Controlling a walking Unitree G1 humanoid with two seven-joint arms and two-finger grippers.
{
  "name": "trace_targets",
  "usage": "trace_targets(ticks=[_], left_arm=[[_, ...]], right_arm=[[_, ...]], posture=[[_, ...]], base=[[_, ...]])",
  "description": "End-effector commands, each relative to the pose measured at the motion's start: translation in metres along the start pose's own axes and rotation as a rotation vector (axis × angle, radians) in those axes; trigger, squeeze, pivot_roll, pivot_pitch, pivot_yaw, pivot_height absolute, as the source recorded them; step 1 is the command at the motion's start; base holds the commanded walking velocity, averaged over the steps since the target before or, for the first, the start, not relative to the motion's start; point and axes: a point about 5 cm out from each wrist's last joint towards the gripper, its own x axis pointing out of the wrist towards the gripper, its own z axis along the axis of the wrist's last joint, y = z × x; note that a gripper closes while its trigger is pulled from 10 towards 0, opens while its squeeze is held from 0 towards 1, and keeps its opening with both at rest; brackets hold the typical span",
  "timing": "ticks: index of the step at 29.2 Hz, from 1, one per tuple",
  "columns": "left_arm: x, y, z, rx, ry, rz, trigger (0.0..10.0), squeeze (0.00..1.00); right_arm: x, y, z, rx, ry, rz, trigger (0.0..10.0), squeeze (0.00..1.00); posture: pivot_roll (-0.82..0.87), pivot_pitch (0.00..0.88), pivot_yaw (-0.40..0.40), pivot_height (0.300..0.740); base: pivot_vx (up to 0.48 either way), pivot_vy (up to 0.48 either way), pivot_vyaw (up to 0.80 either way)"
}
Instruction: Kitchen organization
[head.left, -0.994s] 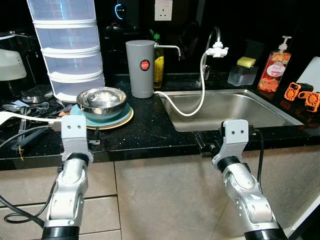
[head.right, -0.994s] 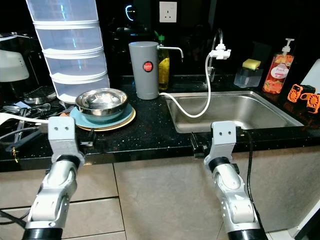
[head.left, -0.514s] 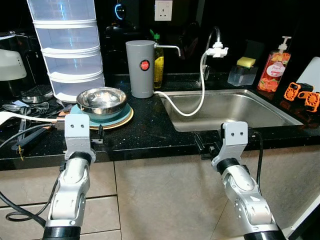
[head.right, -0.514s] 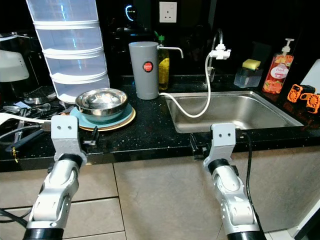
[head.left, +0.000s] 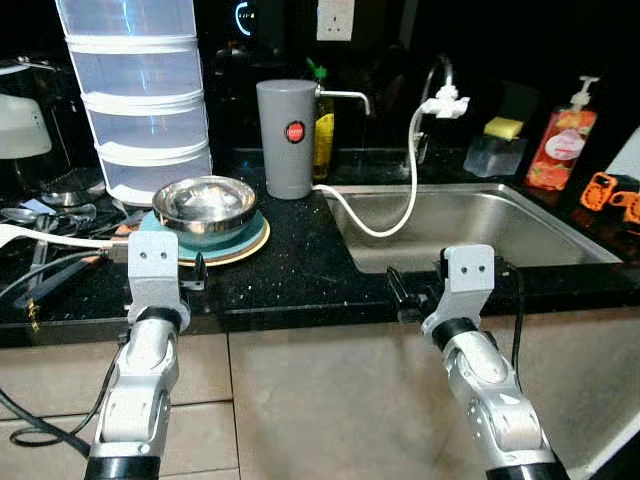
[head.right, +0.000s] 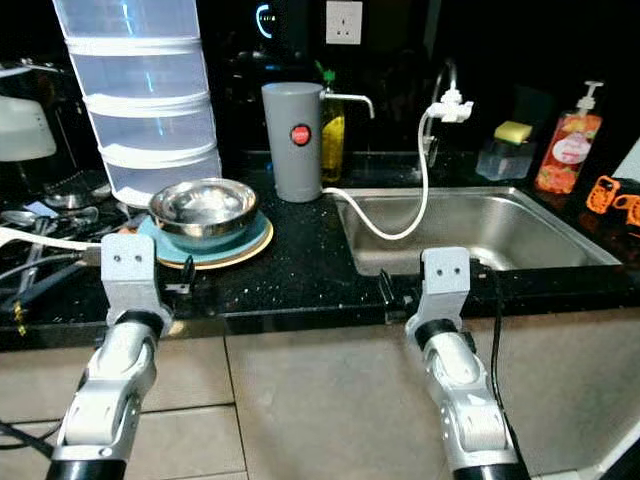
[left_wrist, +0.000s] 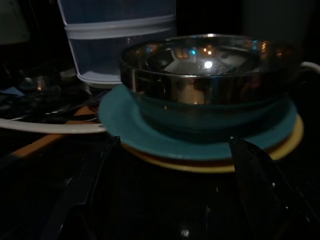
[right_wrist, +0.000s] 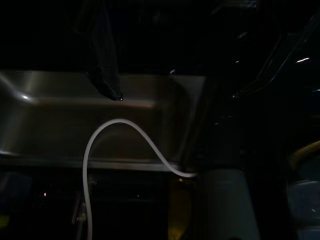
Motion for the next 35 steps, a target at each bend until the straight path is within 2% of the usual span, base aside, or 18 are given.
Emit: trace_targets(ticks=[1, 6, 13, 35], left_arm=[[-0.0022, -0.0012, 0.0003, 0.008, -0.003, -0.007, 10.0, 0.0], [-0.0034, -0.0077, 0.0048, 0.048, -0.04, -0.043, 10.0, 0.0], [-0.0038, -0.0105, 0.0065, 0.052, -0.049, -0.057, 10.0, 0.0], [-0.0051, -0.0089, 0.0033, 0.076, -0.045, -0.044, 10.0, 0.0]], right_arm=[[-0.001, -0.0033, -0.0011, 0.011, 0.006, -0.014, 10.0, 0.0], [-0.0011, -0.004, -0.0008, 0.01, 0.005, -0.018, 10.0, 0.0], [-0.0012, -0.0045, -0.0008, 0.01, 0.004, -0.021, 10.0, 0.0], [-0.0005, -0.0027, 0.0006, 0.011, -0.002, -0.007, 10.0, 0.0]], posture=[[0.07, 0.034, -0.036, 0.74], [0.07, 0.035, -0.035, 0.74], [0.07, 0.034, -0.032, 0.74], [0.07, 0.027, -0.035, 0.74]], base=[[0.39, 0.0, 0.0], [0.058, 0.0, 0.0], [0.0, 0.0, 0.0], [0.0, 0.0, 0.0]])
